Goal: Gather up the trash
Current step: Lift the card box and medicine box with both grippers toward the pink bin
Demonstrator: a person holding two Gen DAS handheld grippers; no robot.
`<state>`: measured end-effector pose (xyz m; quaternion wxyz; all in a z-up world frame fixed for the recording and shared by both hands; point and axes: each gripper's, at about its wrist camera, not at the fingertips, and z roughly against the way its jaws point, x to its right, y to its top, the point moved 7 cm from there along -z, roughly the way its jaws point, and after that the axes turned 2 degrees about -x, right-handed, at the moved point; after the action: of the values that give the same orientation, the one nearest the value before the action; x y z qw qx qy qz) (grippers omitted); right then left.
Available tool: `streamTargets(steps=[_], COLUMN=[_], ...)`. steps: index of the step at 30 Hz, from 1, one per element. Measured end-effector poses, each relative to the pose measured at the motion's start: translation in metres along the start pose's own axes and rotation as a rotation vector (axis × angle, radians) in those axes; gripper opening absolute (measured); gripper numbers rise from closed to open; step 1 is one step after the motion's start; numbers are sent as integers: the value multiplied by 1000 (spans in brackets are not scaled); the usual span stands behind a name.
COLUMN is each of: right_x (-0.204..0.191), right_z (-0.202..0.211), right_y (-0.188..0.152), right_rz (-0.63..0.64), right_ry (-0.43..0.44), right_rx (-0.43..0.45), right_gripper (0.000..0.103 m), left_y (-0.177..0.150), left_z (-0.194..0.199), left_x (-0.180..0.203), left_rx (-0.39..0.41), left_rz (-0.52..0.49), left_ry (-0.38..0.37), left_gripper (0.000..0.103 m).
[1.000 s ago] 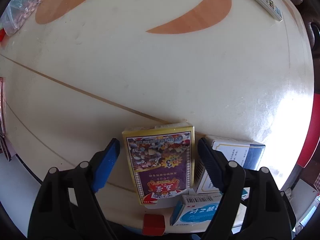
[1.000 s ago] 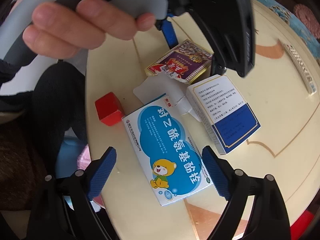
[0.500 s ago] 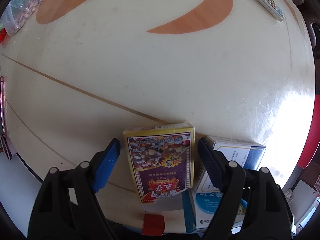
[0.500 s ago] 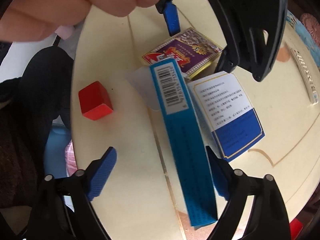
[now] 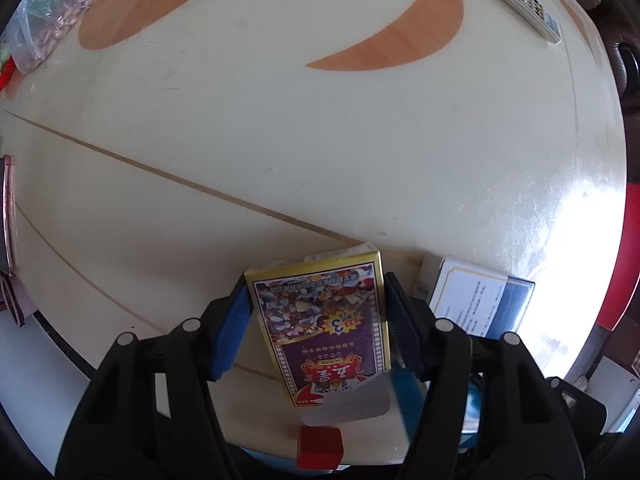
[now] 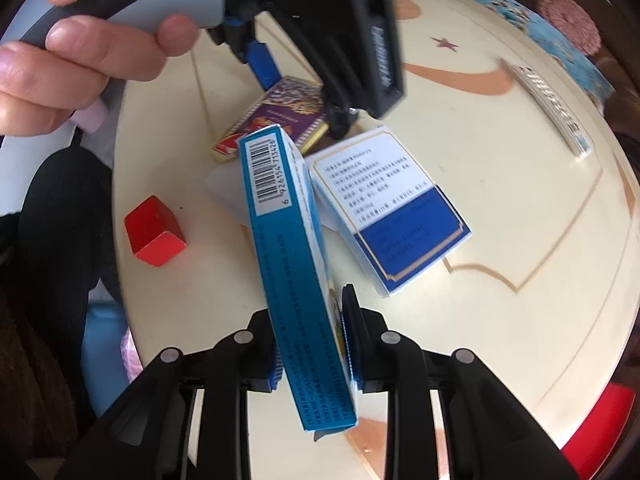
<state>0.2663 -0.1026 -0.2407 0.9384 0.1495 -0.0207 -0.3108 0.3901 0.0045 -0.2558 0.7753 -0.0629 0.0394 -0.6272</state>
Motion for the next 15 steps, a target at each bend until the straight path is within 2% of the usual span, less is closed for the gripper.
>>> streamTargets(steps=[7, 9, 12, 15], right_x=[3, 16, 28, 28], right_z=[14, 25, 30, 40], right_y=[-16, -15, -11, -14], right_rz=[-141, -152, -203, -264], right_ry=[-39, -56, -88, -109], right_rx=[58, 65, 74, 82], right_gripper=[25, 25, 24, 24], left_y=[-6, -7, -8, -12], left_z=[0, -2, -9, 0], left_x=[-3, -7, -7, -9], left_rx=[-9, -9, 7, 29], left_rz=[-34, -41, -51, -57], left_ry=[-37, -47, -47, -67], left_gripper=[63, 62, 63, 62])
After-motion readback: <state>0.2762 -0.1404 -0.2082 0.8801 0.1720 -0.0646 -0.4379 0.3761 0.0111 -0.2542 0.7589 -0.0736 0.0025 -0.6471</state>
